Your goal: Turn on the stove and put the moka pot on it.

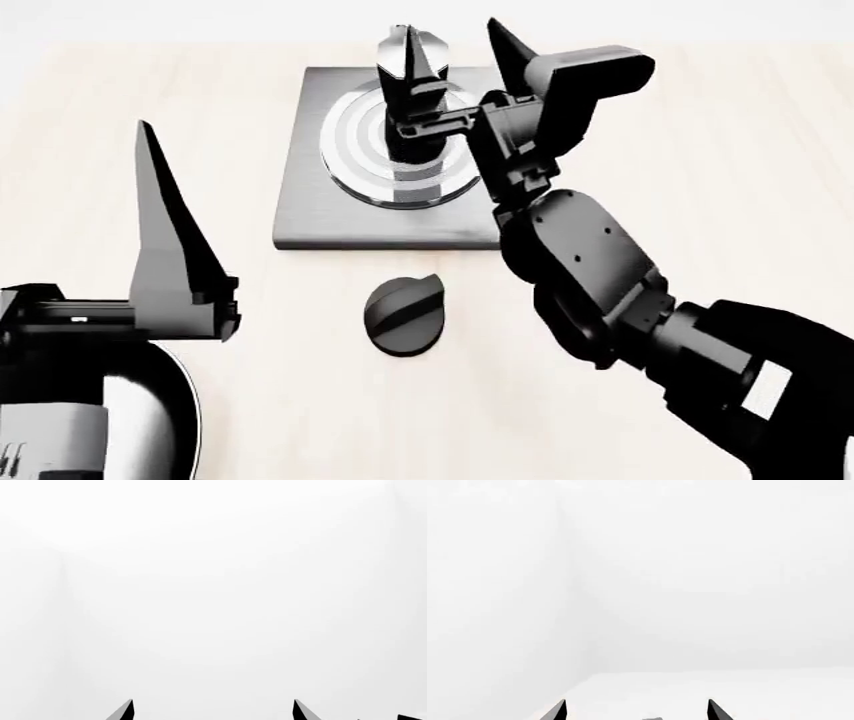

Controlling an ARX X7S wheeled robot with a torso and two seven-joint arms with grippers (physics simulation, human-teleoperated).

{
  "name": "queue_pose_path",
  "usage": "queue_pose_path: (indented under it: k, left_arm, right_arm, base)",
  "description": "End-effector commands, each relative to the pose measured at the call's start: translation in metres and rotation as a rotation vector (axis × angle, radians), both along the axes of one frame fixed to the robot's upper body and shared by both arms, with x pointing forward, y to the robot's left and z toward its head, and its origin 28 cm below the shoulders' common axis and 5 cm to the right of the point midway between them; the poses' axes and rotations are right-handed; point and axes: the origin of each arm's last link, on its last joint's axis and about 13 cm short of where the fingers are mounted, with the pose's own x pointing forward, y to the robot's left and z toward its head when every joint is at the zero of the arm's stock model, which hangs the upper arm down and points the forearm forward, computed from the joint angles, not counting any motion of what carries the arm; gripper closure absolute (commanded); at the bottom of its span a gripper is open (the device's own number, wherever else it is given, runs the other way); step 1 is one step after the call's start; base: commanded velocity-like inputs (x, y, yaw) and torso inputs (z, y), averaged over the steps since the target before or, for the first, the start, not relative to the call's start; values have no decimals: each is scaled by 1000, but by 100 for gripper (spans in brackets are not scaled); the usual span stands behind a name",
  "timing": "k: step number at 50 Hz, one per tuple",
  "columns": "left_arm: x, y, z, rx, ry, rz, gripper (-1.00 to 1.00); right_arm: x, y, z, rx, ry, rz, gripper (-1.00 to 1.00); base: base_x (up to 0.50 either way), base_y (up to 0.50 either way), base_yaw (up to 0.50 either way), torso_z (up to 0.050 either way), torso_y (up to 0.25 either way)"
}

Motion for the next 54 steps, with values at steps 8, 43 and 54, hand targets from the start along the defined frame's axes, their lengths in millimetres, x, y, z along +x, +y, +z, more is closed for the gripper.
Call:
queue_pose_path:
  k: [8,43,54]
  left_arm:
    - [1,7,66,38,-148,55,-100]
    - [-13,-9,93,155,-216,-61,-100]
    - [-22,-7,89,204,-228,-25,-100]
  right_arm:
    - [-60,-17,102,123,-265,-254,-100]
    - [-190,-104,112,173,-524,-644,-100]
    - [-215,-118,89,139,-538,-670,-100]
  base:
    - [0,0,0,0,0]
    - [0,0,0,0,0]
    - [0,0,0,0,0]
